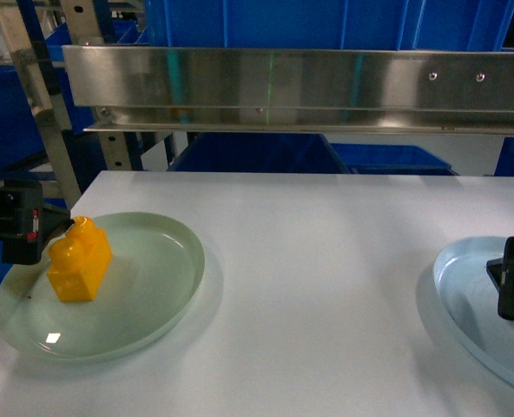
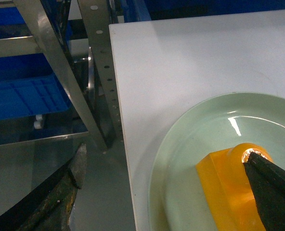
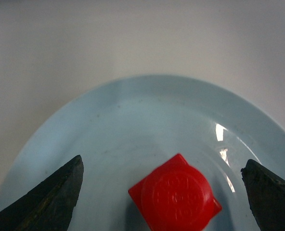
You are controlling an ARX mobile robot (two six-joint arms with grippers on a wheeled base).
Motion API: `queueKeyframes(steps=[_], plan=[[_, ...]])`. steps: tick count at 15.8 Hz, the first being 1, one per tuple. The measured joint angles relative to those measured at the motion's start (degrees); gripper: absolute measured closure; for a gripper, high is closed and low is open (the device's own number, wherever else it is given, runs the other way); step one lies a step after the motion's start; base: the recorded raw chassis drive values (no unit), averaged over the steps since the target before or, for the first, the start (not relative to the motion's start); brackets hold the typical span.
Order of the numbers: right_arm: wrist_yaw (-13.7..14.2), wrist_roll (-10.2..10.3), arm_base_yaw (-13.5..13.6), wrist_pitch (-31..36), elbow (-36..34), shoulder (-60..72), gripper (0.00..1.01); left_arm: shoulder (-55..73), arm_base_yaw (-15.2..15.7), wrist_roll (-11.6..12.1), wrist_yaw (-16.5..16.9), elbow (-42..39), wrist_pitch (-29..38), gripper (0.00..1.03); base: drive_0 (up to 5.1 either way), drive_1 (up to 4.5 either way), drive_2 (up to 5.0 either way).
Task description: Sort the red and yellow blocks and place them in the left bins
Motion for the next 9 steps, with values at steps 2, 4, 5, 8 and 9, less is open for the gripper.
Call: queueKeyframes(steps=[2, 4, 5, 8, 9], plan=[[0.1, 0.2, 0.1, 0.7, -2.1, -1.1, 0.03, 0.0, 0.0, 0.0, 0.2, -0.2, 0.3, 0.05, 0.0, 0.00, 0.0], [0.3, 0.2, 0.5, 2.2, -3.8, -2.6, 0.03, -0.1, 0.0, 0.0, 0.3, -0.4, 0.5, 0.05, 0.0, 0.00, 0.0], [0.4, 0.2, 0.5, 2.9, -4.2, -2.4, 0.03, -0.1, 0.0, 0.0, 0.3, -0.4, 0.4, 0.05, 0.0, 0.00, 0.0], [0.5, 0.2, 0.4, 3.5, -4.1, 0.2, 0.03, -0.1, -0.3, 0.0, 0.2, -0.4, 0.4, 0.05, 0.0, 0.00, 0.0], [0.5, 0.1, 0.3, 3.7, -3.9, 0.8, 0.03, -0.2, -0.3, 0.0, 0.1, -0.4, 0.3, 0.05, 0.0, 0.00, 0.0]])
